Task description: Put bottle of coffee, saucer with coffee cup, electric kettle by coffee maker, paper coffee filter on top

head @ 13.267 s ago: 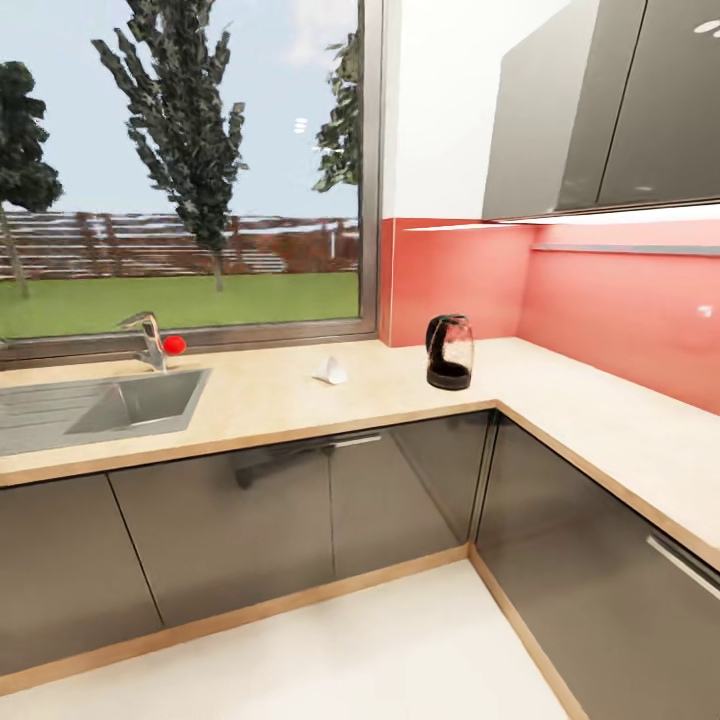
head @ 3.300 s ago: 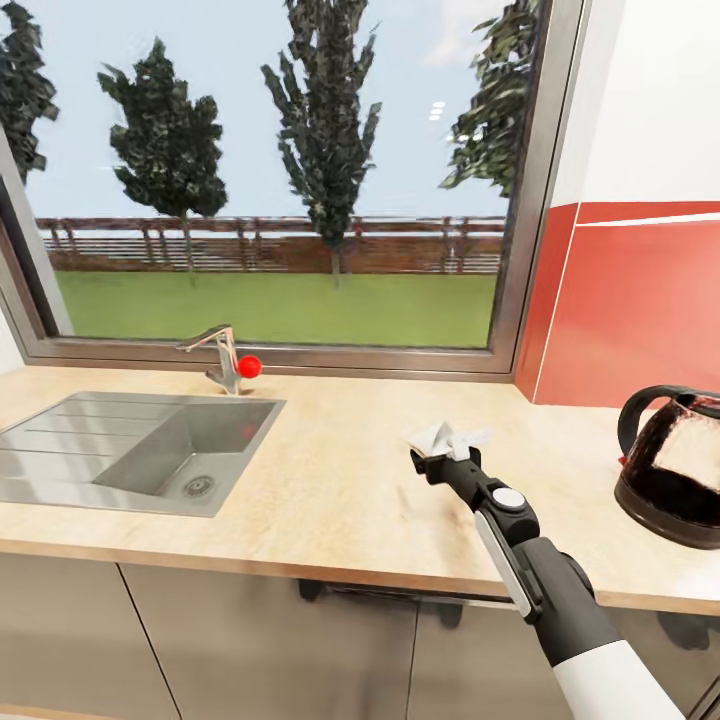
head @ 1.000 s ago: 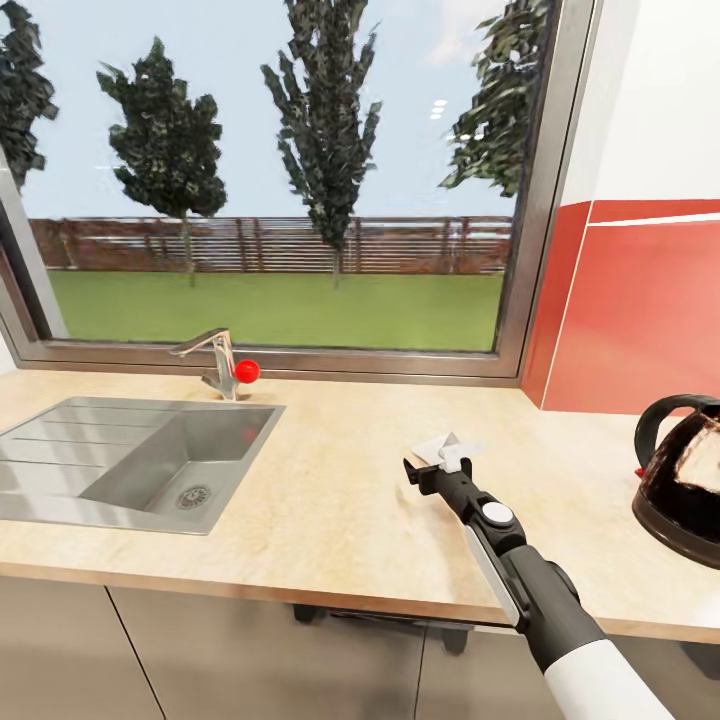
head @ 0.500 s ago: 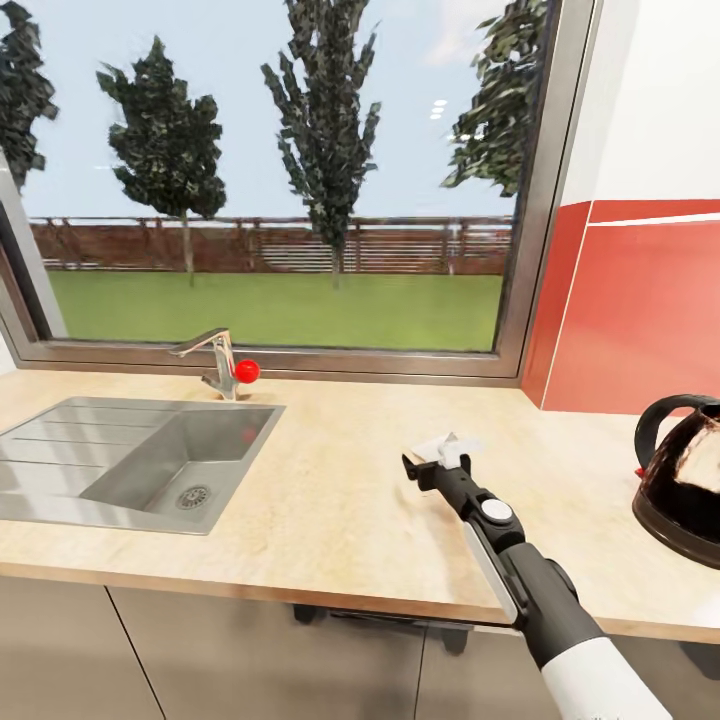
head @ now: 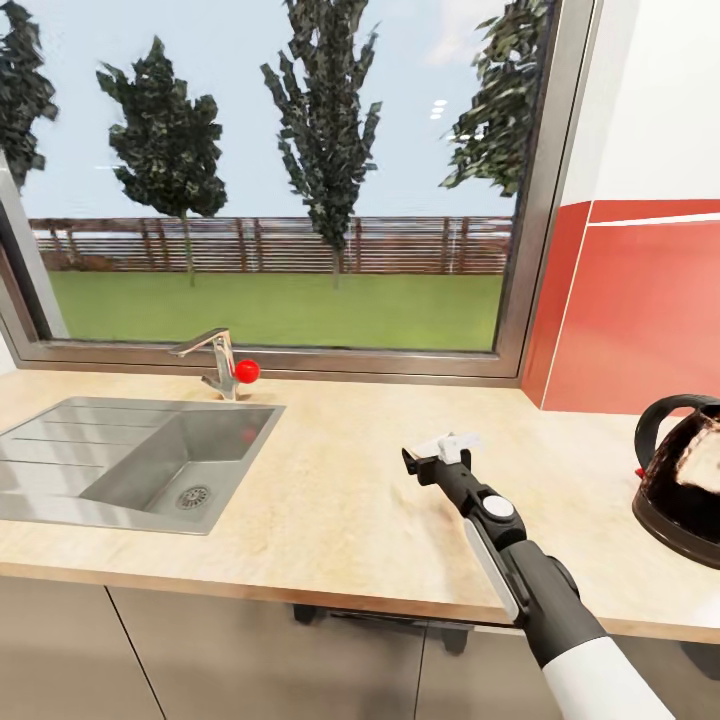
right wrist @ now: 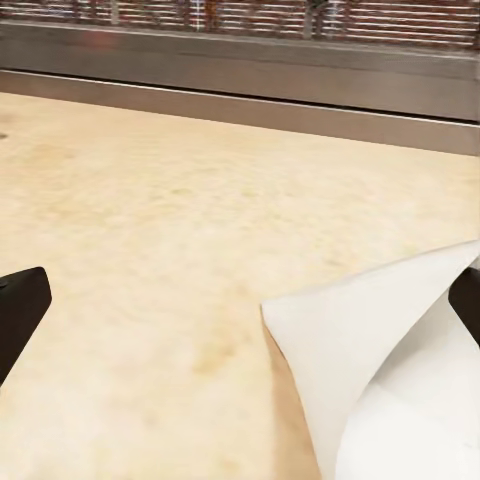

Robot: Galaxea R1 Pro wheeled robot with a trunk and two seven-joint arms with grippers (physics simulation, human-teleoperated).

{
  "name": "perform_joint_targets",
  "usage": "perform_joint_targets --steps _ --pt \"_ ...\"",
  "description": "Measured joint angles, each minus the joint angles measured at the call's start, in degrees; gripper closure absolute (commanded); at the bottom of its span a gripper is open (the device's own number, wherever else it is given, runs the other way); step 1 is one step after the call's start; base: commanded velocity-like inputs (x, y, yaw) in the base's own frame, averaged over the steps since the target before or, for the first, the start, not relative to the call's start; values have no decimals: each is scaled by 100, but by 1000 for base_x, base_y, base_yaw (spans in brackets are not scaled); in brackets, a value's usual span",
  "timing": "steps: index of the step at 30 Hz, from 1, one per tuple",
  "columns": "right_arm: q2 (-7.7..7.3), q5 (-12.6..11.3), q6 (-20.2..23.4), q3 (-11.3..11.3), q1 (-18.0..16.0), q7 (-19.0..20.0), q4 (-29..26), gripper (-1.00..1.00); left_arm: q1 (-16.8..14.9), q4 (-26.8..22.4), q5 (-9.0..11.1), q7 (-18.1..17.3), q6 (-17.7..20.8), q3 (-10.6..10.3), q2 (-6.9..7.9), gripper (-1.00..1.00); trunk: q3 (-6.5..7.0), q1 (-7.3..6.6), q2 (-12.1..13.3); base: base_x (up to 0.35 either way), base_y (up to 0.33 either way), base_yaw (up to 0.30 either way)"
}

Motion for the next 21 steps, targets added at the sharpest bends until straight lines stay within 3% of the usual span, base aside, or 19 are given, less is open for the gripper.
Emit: perform_joint_targets --steps 4,10,21 --pt "-7 -3 16 0 -3 1 30 -100 0 2 -15 1 -23 1 9 -100 0 0 0 0 0 0" --pt "-17 -13 160 -31 -55 -9 219 -100 5 128 -55 3 -161 5 -111 -100 0 0 0 0 0 0" --pt "-11 -15 283 -30 -61 -65 295 -100 3 142 -60 3 -178 14 -122 -100 0 0 0 0 0 0"
